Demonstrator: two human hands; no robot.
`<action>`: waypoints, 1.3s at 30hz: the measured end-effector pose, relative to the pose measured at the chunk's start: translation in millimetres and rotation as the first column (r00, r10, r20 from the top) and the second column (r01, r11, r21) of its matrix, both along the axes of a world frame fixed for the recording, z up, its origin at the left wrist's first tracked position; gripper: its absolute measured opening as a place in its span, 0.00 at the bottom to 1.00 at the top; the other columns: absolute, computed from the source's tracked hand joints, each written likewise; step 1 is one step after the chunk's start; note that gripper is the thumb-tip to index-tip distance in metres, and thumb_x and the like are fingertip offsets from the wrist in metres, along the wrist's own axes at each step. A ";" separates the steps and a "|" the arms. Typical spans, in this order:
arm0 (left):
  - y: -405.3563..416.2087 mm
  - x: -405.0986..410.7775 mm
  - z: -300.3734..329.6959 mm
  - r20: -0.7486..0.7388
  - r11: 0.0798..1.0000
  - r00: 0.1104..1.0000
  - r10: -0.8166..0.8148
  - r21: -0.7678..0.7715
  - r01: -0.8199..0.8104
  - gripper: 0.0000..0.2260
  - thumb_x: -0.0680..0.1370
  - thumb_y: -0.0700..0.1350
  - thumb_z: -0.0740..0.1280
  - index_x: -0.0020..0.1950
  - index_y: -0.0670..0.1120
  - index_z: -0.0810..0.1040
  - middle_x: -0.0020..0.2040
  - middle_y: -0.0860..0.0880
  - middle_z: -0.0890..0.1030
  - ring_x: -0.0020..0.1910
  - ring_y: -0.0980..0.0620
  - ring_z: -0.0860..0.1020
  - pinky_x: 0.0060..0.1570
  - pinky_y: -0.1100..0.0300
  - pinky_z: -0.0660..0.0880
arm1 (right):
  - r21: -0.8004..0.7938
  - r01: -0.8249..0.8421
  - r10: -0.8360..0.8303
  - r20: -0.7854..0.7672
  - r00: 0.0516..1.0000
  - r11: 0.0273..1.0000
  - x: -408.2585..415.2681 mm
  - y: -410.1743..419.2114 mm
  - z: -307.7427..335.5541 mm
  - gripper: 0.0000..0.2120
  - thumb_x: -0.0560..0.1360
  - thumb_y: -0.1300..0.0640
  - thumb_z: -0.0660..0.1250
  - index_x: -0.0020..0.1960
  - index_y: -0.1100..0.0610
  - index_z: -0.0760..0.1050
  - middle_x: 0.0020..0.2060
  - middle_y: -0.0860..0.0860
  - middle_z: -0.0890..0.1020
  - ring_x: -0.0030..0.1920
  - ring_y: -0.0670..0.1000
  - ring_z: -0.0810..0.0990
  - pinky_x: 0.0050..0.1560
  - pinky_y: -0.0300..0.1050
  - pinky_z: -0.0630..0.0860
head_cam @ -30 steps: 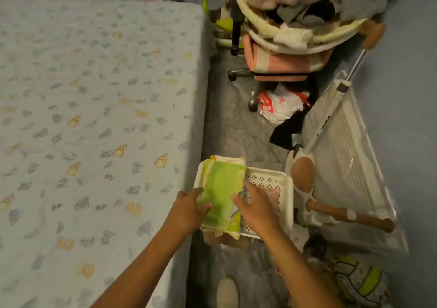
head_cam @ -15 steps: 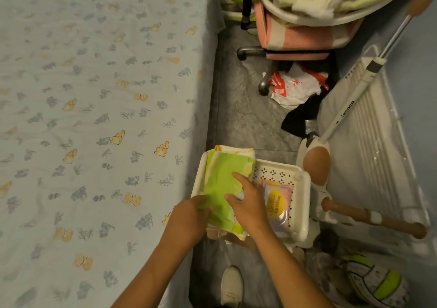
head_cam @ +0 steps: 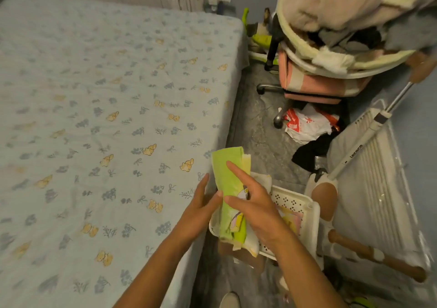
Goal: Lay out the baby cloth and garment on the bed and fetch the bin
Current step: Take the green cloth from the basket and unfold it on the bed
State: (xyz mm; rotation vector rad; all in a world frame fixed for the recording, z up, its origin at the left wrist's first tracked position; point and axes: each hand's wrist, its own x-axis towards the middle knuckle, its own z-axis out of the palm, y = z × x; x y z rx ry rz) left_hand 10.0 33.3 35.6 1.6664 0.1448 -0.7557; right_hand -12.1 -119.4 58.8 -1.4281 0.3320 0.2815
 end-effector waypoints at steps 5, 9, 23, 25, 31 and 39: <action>70.3 3.7 43.6 -0.073 0.905 0.981 0.182 -0.377 -0.196 0.27 0.79 0.55 0.65 0.72 0.73 0.56 0.73 0.56 0.71 0.67 0.49 0.76 0.66 0.42 0.73 | 0.203 -0.147 0.138 0.061 0.989 0.968 15.0 61.9 50.8 0.32 0.74 0.71 0.67 0.68 0.41 0.72 0.68 0.48 0.75 0.67 0.51 0.76 0.67 0.57 0.72; 152.8 -4.6 74.1 0.090 0.909 0.948 0.306 -0.324 -0.262 0.32 0.77 0.48 0.71 0.70 0.75 0.59 0.70 0.48 0.75 0.64 0.43 0.79 0.61 0.40 0.76 | 0.062 -0.211 0.205 0.100 0.974 0.975 24.2 131.3 76.3 0.32 0.73 0.69 0.69 0.67 0.39 0.73 0.68 0.43 0.75 0.65 0.44 0.76 0.64 0.52 0.76; 557.1 -77.6 116.5 0.435 0.937 0.835 0.338 -0.069 -0.343 0.26 0.75 0.44 0.72 0.70 0.64 0.72 0.69 0.64 0.73 0.66 0.68 0.72 0.59 0.72 0.72 | -0.279 -0.426 0.469 0.106 0.877 0.860 -24.2 514.5 116.7 0.36 0.74 0.66 0.70 0.74 0.41 0.64 0.69 0.39 0.67 0.62 0.33 0.71 0.49 0.32 0.78; 612.2 -85.0 117.9 0.448 0.936 0.832 0.327 -0.034 -0.349 0.27 0.75 0.44 0.72 0.71 0.62 0.71 0.70 0.62 0.72 0.68 0.64 0.71 0.64 0.65 0.71 | -0.309 -0.413 0.464 0.110 0.879 0.856 -30.1 569.3 114.1 0.36 0.73 0.65 0.71 0.74 0.41 0.63 0.71 0.39 0.65 0.69 0.41 0.65 0.61 0.41 0.75; 726.0 -81.4 110.4 0.481 0.925 0.836 0.265 0.118 -0.362 0.30 0.75 0.45 0.73 0.75 0.58 0.66 0.73 0.59 0.69 0.71 0.60 0.68 0.70 0.58 0.67 | -0.323 -0.389 0.436 0.086 0.896 0.863 -28.8 684.8 104.8 0.39 0.71 0.64 0.73 0.74 0.40 0.62 0.73 0.43 0.65 0.71 0.49 0.68 0.66 0.53 0.74; 814.6 -9.5 84.2 0.456 0.944 0.876 0.160 0.189 -0.270 0.31 0.74 0.45 0.74 0.73 0.62 0.68 0.71 0.60 0.71 0.70 0.60 0.69 0.69 0.55 0.69 | -0.276 -0.320 0.346 0.049 0.937 0.906 26.3 762.0 73.7 0.38 0.73 0.67 0.71 0.76 0.43 0.60 0.69 0.41 0.64 0.69 0.49 0.68 0.59 0.38 0.73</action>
